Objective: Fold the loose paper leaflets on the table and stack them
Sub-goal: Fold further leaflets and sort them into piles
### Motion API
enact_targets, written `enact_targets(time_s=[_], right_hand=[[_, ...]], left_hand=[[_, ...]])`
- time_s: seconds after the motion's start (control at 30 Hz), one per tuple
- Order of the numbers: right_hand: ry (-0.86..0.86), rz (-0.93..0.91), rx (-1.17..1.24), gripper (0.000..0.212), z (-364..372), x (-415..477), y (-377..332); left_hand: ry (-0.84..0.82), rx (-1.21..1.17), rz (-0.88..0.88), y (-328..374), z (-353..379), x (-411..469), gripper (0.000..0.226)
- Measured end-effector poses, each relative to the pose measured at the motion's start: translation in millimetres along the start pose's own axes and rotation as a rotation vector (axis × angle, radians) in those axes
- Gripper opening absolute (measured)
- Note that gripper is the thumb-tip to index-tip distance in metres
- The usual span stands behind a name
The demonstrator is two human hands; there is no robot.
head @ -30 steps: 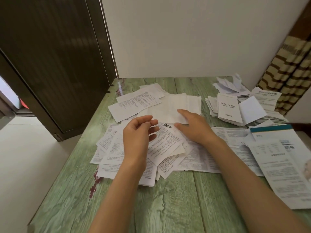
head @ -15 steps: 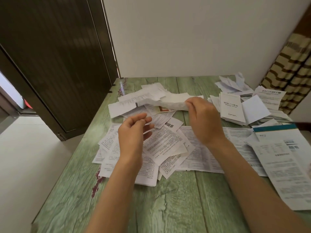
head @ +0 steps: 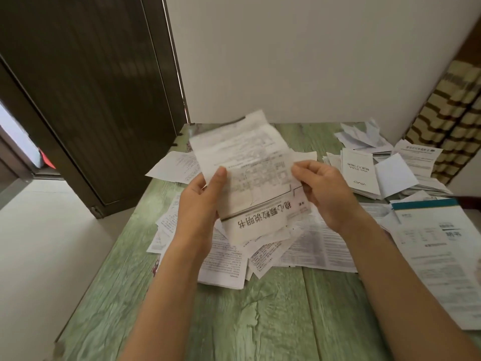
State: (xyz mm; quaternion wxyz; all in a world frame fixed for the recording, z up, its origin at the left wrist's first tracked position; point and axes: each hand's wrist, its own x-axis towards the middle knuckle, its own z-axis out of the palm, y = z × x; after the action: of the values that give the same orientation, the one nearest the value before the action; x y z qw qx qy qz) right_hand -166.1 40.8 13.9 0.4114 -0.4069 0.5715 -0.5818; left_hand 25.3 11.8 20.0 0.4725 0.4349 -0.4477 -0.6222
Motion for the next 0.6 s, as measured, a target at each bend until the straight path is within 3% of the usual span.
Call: enact_targets(time_s=[0.07,0.2,0.43,0.6], right_hand=[[-0.105,0.055,0.035,0.01,-2,0,0],[-0.225,0.151,0.125,0.038,-2,-2,0],[-0.264,0.19,0.099,0.029,3,-2,8],[-0.28,0.175,0.133,0.02,5,-1,10]], left_hand=[[0.017,0.045,0.008,1,-4,0,0.02],[-0.053,0.137,-0.034,0,-8,-1,0.014],[-0.048,0.205,-0.063,-1,-14,-4,0.012],[-0.037,0.167,-0.102,1,-18,-1,0.023]])
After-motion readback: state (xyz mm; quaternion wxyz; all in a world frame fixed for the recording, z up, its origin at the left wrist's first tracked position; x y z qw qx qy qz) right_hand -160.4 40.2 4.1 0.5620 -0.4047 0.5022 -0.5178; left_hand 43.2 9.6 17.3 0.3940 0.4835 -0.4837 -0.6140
